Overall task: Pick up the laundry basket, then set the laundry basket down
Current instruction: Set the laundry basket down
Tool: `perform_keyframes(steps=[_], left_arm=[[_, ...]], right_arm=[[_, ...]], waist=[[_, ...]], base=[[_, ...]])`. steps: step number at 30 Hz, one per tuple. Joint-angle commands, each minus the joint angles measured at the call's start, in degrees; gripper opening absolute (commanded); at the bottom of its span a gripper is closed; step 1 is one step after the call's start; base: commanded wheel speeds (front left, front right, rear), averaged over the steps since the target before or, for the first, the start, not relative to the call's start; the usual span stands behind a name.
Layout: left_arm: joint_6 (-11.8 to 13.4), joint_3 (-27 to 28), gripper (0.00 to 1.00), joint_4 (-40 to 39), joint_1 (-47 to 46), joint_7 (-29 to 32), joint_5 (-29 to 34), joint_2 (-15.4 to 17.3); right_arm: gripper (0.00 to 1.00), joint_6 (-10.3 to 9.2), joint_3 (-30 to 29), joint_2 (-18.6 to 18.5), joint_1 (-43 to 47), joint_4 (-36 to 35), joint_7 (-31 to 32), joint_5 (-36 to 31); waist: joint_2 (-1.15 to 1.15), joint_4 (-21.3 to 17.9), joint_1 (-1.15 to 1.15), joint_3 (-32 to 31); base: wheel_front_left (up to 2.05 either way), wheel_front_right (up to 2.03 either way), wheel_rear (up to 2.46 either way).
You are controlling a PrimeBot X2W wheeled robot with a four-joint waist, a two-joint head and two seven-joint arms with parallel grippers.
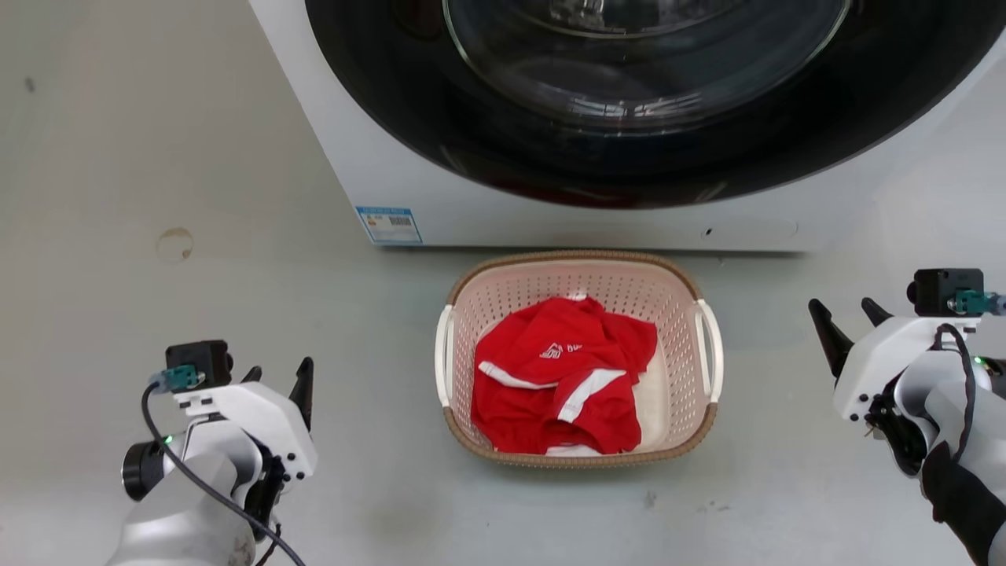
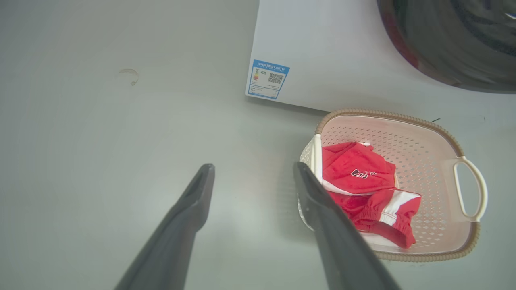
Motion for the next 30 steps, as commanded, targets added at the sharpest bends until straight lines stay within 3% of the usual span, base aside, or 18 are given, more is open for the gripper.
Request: perform_keyframes(steps=[1,8,14,22,24,30], left_arm=[[0.7,1.8,1.00,0.1,0.6,-1.0,-0.8,2.3],[1.0,4.4,1.00,-0.2,3.0,-1.7,-0.4,5.3],[3.0,10.3,1.00,-4.7,5.5,-1.8,4.0,8.8],[9.9,24.3,1.00,-20.5,16.4,-1.8,15.0,13.3],[10.6,26.0,1.00,-22.6,18.0,-1.8,16.2,13.7],[15.8,34.3,1.00,-36.0,28.4,-1.8,22.6,15.2]], right_arm=[[1.00,-0.21,-0.4,-0.7,2.0,0.2,-1.6,0.7],[1.00,-0.21,-2.6,-1.4,3.5,0.0,-3.3,1.1],[1.00,-0.21,-7.9,-2.7,4.4,-1.4,-3.5,-1.3],[1.00,-0.21,-25.2,-5.7,9.7,-7.1,-3.5,-13.6],[1.00,-0.21,-27.2,-5.9,10.7,-7.9,-3.5,-15.3],[1.00,-0.21,-38.8,-6.6,16.7,-13.3,-3.5,-24.8]], waist=[[0.00,-0.3,0.00,-2.7],[0.00,-0.9,0.00,-7.3],[0.00,-1.1,0.00,-11.2],[0.00,-1.6,0.00,-15.1],[0.00,-1.7,0.00,-15.5],[0.00,-2.0,0.00,-17.5]], base=[[0.00,0.00,0.00],[0.00,0.00,0.00],[0.00,0.00,0.00],[0.00,0.00,0.00],[0.00,0.00,0.00],[0.00,0.00,0.00]])
